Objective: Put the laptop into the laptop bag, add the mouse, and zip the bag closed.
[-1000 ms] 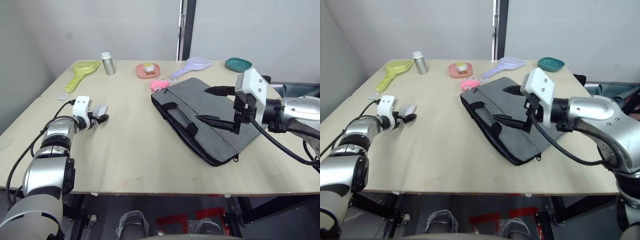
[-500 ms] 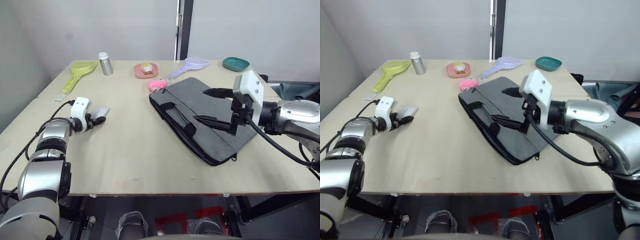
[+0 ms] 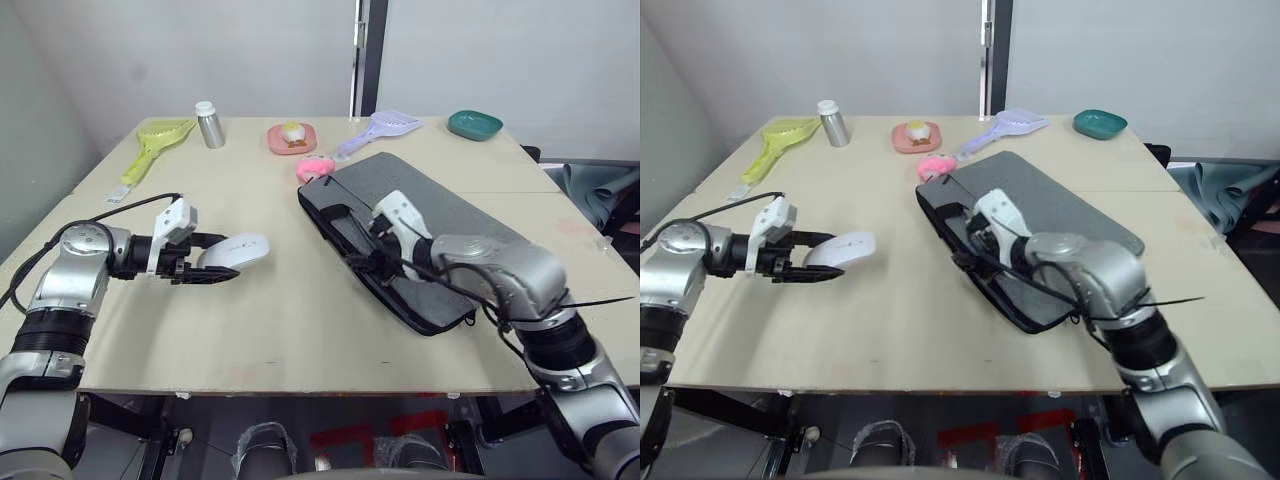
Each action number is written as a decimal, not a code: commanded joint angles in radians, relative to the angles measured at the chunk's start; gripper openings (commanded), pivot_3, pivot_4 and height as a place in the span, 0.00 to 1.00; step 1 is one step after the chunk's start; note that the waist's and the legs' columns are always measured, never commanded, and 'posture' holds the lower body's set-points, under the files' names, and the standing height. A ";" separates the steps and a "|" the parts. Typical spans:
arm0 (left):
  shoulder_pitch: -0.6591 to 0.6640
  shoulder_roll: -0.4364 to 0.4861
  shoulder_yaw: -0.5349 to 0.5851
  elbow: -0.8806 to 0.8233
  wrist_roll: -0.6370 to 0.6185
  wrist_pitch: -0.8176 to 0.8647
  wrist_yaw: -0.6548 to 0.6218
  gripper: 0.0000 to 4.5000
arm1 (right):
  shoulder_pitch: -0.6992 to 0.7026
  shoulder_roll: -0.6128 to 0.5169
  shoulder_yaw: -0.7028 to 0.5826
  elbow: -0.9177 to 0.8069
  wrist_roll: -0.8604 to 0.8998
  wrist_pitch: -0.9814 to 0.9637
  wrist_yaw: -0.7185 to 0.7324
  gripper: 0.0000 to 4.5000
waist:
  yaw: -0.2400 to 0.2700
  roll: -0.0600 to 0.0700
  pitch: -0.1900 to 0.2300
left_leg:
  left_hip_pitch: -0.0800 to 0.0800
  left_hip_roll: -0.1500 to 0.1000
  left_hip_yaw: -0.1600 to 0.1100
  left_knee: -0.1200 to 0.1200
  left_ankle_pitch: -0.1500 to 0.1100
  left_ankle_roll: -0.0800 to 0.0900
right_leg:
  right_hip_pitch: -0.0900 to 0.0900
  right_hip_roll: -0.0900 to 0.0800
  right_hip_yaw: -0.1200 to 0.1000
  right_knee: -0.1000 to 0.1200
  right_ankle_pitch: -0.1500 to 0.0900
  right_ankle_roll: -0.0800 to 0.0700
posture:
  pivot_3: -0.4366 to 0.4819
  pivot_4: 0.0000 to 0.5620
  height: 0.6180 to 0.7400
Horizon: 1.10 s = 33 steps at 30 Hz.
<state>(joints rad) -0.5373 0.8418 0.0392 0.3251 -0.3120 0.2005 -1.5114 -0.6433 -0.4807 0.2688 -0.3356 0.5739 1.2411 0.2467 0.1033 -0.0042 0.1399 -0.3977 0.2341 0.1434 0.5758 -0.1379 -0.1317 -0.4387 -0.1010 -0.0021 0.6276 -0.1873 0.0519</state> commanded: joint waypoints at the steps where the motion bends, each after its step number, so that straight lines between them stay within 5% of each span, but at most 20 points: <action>1: 0.003 -0.006 -0.014 -0.077 -0.026 0.012 -0.013 0.64 | -0.030 0.008 0.064 0.030 -0.092 -0.040 -0.003 1.00 | -0.003 0.000 0.000 | 0.000 0.000 0.000 0.000 0.000 0.000 | 0.000 0.000 0.000 0.000 0.000 0.000 | 0.48 0.27 1.00; 7: 0.000 -0.027 -0.049 -0.057 -0.007 -0.028 -0.015 0.64 | -0.043 0.025 0.166 0.093 -0.251 -0.090 -0.024 1.00 | -0.012 0.000 0.000 | 0.002 0.000 0.000 0.000 0.000 0.000 | 0.000 0.001 0.000 0.002 0.000 0.001 | 0.48 0.27 1.00; 21: -0.012 -0.063 -0.049 -0.038 -0.018 -0.047 0.002 0.64 | -0.032 0.066 0.074 -0.034 -0.276 -0.033 0.055 0.01 | -0.009 0.000 0.000 | 0.002 0.000 0.000 0.001 0.000 -0.001 | 0.000 0.001 0.001 0.002 0.001 0.001 | 0.48 0.27 1.00; 33: -0.032 -0.220 -0.065 -0.154 -0.043 0.150 0.244 0.64 | -0.194 0.261 -0.363 -0.144 -0.096 0.166 0.061 0.01 | -0.011 0.001 0.000 | 0.001 0.001 0.000 0.001 0.000 -0.001 | -0.001 0.002 0.001 0.002 0.001 0.001 | 0.48 0.27 1.00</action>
<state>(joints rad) -0.5431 0.6355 -0.0203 0.2196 -0.3501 0.3131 -1.3179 -0.7851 -0.2405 -0.0400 -0.4320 0.4467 1.4218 0.3125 0.0922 -0.0037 0.1402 -0.3971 0.2362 0.1433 0.5767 -0.1374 -0.1324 -0.4399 -0.0981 -0.0015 0.6300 -0.1865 0.0529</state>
